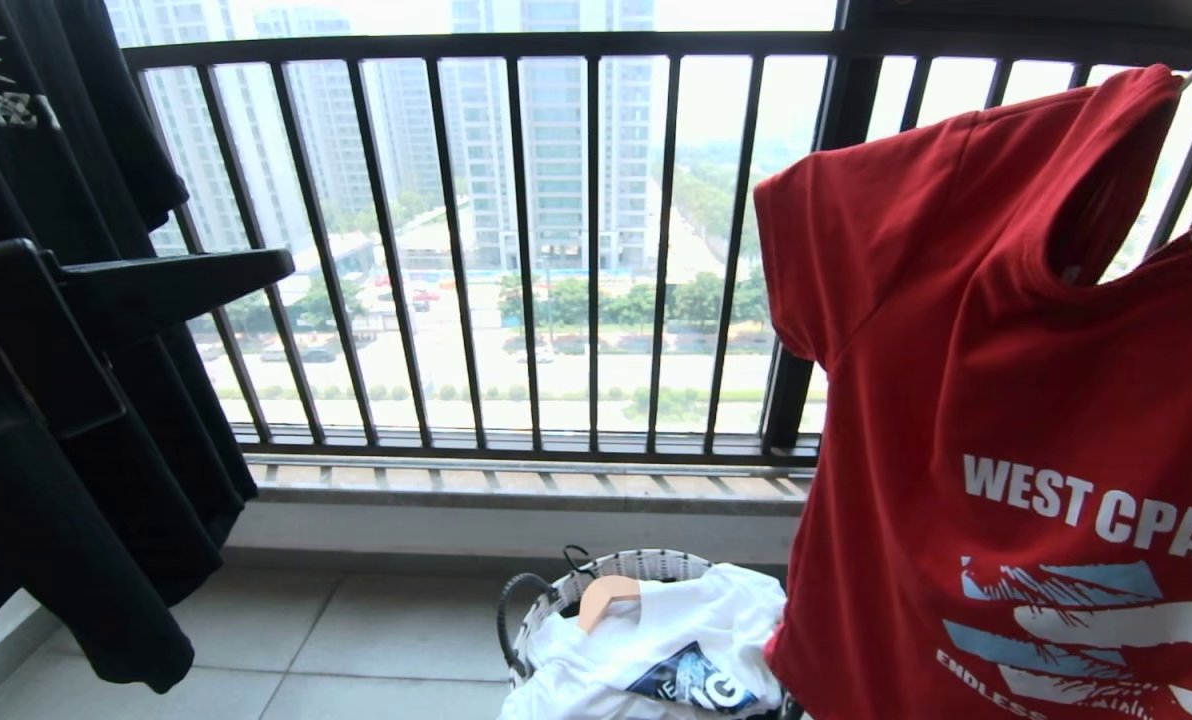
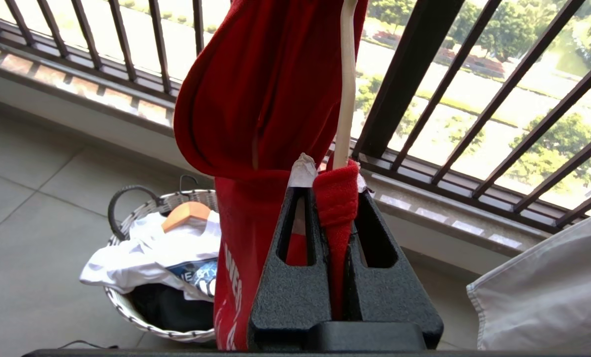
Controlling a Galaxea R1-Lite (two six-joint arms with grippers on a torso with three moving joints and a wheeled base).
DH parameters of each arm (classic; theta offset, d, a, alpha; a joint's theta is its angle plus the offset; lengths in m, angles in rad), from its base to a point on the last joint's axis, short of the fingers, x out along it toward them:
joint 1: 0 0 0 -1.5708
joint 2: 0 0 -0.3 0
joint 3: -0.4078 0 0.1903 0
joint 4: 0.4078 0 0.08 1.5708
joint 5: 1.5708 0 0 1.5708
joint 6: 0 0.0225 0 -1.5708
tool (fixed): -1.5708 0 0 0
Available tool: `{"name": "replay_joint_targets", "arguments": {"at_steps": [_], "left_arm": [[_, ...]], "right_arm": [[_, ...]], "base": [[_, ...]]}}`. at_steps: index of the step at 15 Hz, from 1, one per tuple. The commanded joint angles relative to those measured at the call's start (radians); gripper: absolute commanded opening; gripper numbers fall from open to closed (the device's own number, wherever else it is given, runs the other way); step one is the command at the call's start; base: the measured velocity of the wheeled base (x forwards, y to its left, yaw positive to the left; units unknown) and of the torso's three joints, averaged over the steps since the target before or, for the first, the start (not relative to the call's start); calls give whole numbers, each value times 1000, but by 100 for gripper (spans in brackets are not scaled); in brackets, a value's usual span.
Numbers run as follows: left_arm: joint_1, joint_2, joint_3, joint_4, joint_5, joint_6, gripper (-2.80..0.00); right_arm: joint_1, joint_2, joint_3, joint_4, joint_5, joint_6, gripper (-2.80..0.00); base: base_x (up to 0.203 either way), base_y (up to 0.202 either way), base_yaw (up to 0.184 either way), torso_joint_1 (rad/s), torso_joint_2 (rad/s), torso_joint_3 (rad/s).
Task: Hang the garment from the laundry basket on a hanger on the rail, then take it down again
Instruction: Hang the clothes rack on the clothesline
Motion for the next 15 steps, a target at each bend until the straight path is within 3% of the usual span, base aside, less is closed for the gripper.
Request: {"name": "replay_joint_targets", "arguments": {"at_steps": [1, 6, 15], "left_arm": [[-1, -3, 2, -3, -1, -2, -280], [-1, -9, 4, -3, -2, 0, -280], [-1, -5, 10, -2, -7, 0, -280]], "right_arm": [[0, -37, 33, 3, 0, -1, -280], [-6, -73, 83, 3, 0, 1, -280], [-6, -146, 163, -5, 3, 1, -280]], "base": [[0, 0, 0, 0, 0, 0], [0, 0, 0, 30, -153, -211], [0, 0, 0, 127, -493, -329]]}}
